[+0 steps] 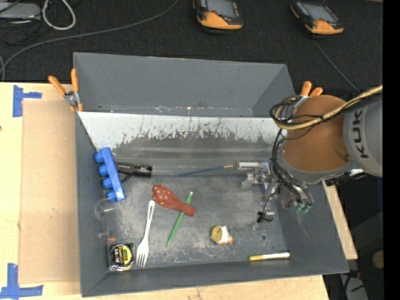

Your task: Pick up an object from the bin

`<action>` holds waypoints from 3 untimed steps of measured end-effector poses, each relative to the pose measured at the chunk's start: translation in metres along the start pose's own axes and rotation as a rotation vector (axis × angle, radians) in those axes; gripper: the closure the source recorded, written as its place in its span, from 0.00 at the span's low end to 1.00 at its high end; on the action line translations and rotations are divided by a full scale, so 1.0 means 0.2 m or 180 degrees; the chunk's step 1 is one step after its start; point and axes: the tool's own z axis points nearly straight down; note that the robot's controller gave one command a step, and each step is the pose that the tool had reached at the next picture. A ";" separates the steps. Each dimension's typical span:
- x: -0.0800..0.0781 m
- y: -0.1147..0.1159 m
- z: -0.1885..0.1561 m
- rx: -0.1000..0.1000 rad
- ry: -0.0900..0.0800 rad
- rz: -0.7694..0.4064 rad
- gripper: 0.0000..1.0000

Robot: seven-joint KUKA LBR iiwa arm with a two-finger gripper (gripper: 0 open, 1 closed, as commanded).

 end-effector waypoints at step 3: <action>0.15 -0.06 -0.38 -0.0007 0.0015 -0.0822 0.00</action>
Offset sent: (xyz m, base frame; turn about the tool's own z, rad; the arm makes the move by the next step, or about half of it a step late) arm -0.0418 -0.0264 0.0889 -0.3399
